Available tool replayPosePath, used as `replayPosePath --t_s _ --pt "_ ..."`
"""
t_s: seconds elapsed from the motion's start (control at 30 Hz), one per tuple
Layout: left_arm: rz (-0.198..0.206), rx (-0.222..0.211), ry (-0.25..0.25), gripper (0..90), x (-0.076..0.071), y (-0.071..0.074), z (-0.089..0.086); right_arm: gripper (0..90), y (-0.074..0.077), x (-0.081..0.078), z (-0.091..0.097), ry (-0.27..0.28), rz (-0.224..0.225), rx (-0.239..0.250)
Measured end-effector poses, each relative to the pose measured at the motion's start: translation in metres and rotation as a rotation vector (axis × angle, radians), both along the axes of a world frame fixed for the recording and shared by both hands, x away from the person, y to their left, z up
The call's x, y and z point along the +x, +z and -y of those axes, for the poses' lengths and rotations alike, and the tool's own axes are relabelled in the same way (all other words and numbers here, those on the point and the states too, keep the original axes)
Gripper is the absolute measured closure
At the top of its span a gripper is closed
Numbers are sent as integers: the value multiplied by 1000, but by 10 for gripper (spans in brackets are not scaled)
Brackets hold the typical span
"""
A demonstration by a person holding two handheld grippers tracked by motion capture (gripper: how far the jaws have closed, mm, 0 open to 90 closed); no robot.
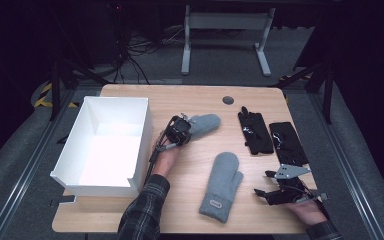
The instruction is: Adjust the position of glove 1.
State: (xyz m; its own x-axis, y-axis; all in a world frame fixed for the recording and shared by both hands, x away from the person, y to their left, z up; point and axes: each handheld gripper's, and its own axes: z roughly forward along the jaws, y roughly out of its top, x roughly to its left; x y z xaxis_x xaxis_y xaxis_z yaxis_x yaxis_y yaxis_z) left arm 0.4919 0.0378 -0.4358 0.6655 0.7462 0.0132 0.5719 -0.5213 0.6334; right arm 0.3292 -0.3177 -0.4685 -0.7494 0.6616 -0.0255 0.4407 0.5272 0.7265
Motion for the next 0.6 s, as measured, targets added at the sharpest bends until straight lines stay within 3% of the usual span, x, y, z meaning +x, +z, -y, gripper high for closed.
replayPosePath --t_s 0.17,0.23,0.27,0.3,0.47,0.6 --pt "-33 -94 5 866 -8 16 -5 190 0 0 0 -1 0 -1" --pt "-54 -155 6 866 -14 23 -8 190 0 0 0 -1 1 0" --pt "-54 -155 6 867 -14 23 -8 190 0 0 0 -1 1 0" --pt "-68 -188 6 867 -17 27 -10 190 0 0 0 0 1 0" --pt "-106 -273 0 868 -34 38 -16 190 0 0 0 -2 2 0" --pt "-125 -298 0 868 -50 43 -20 190 0 0 0 -3 2 1"
